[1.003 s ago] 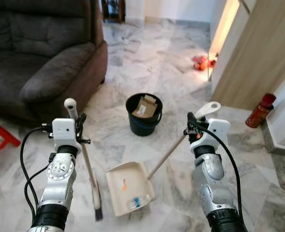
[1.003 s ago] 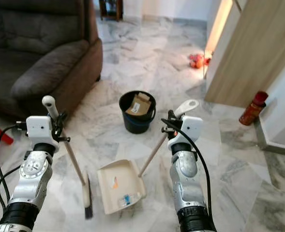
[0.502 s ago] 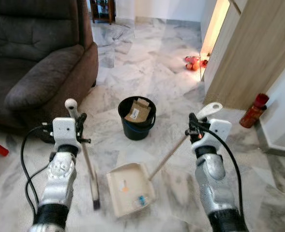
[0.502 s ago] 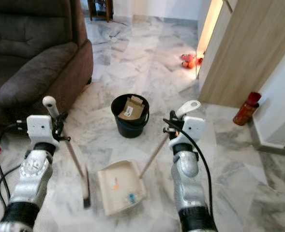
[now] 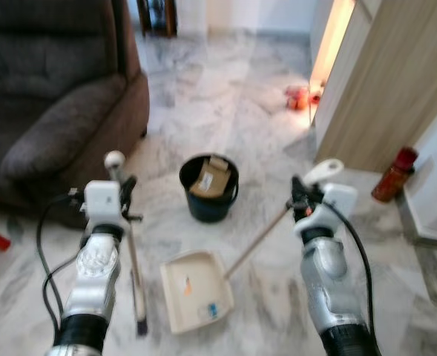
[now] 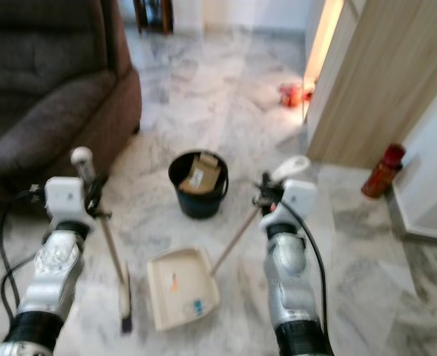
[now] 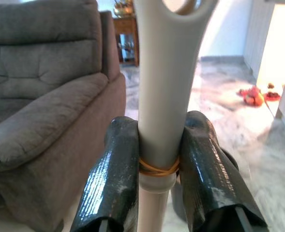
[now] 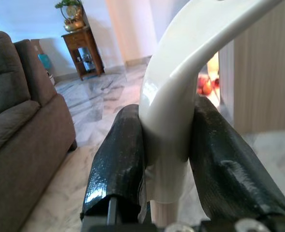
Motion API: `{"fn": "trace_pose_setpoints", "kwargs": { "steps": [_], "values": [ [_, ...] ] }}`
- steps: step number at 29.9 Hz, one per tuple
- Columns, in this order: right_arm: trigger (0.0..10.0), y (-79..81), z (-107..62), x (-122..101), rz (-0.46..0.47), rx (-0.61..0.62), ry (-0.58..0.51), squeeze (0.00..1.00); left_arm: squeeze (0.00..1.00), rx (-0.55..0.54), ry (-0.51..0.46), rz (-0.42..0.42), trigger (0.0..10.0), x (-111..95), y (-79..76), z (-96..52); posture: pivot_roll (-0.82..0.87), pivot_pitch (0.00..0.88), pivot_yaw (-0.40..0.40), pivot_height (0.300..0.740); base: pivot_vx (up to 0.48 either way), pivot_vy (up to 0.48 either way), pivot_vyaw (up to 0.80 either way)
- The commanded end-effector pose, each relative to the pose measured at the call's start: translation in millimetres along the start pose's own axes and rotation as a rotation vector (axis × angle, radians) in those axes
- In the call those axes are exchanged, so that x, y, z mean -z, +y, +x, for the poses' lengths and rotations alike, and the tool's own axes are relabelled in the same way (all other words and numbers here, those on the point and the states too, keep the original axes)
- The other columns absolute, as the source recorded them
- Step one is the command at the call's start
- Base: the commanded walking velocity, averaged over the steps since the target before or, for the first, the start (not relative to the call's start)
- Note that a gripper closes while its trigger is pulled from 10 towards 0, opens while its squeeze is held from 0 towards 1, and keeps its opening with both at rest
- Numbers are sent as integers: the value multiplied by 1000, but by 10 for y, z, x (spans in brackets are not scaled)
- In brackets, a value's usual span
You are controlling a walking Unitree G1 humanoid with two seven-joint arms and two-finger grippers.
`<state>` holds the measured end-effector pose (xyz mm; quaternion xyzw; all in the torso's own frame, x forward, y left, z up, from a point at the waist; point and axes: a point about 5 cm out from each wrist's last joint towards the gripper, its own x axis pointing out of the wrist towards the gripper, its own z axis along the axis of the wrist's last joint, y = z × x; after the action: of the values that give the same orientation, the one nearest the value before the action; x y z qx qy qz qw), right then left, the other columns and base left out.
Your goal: Sweep floor
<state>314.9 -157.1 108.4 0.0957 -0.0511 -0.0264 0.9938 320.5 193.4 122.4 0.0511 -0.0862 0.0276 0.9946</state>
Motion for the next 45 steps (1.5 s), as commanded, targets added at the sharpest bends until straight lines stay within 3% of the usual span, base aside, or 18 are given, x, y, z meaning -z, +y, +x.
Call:
{"fn": "trace_pose_setpoints", "kwargs": {
  "steps": [1,45],
  "values": [
    [10000,100,50,-134,20,-25,-64,0,0,-4,-46,7,10000,-97,44,30,-23,42,-15,740,281,0,0],
    [10000,126,43,-122,17,-38,-56,0,0,-2,-42,3,10000,-89,26,30,-26,51,-23,740,279,0,0]
  ]
}}
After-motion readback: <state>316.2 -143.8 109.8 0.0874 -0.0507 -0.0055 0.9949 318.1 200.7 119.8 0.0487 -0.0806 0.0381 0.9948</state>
